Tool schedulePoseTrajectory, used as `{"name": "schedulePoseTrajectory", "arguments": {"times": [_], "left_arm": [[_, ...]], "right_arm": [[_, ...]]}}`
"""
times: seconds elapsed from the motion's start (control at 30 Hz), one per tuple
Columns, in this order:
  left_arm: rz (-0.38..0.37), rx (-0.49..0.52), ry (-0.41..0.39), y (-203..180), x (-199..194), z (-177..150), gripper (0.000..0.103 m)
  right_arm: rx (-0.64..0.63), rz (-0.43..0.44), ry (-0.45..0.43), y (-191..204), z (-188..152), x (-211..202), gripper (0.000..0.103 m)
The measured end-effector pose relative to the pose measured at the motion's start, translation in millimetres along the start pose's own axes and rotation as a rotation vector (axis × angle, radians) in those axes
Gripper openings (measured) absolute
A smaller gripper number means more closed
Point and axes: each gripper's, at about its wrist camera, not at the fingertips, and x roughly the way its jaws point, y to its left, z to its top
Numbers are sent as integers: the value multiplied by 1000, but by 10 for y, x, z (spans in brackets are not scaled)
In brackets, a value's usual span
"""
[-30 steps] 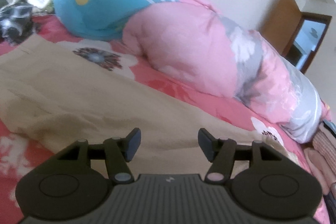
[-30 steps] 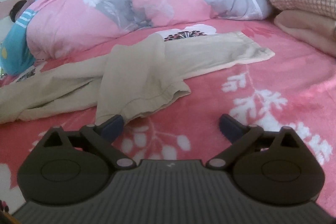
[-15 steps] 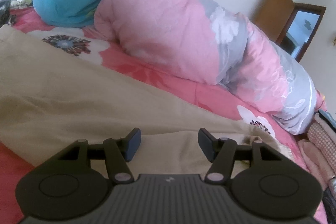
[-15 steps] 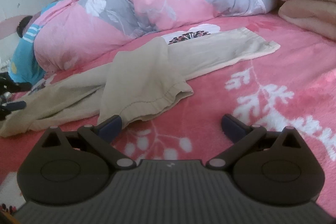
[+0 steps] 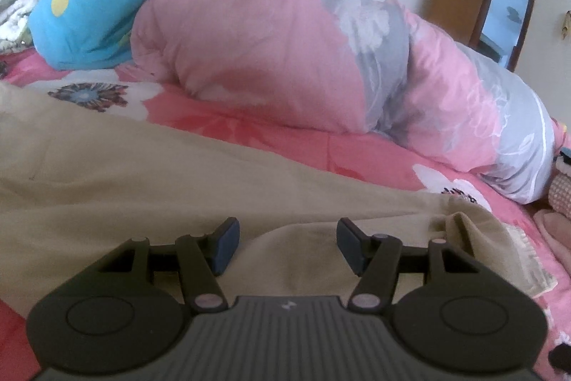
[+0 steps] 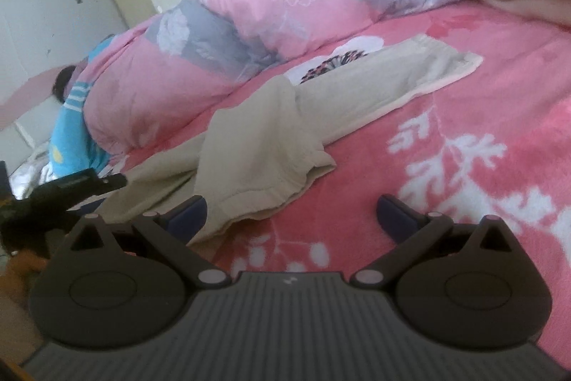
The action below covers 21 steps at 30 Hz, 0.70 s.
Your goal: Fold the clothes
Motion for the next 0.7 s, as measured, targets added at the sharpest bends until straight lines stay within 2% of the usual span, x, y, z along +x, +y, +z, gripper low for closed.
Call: {"name": "schedulePoseTrajectory", "arguments": {"times": [0.1, 0.2, 0.27, 0.3, 0.43, 0.53, 0.7], "left_arm": [[8, 0, 10, 2, 54, -8, 62], [12, 5, 14, -6, 74, -12, 62], [14, 8, 15, -8, 79, -17, 62], [15, 8, 17, -6, 82, -20, 62], [14, 4, 21, 10, 93, -22, 62], [12, 2, 23, 15, 95, -21, 62], [10, 0, 25, 23, 99, -23, 62]], "right_arm": [[6, 30, 37, -25, 166, 103, 100], [42, 36, 86, -80, 274, 270, 83], [41, 20, 99, -90, 295, 351, 67], [31, 10, 100, -87, 300, 382, 62], [15, -20, 91, -124, 312, 426, 17], [21, -11, 41, -155, 353, 335, 13], [-103, -46, -110, -32, 644, 120, 12]]}}
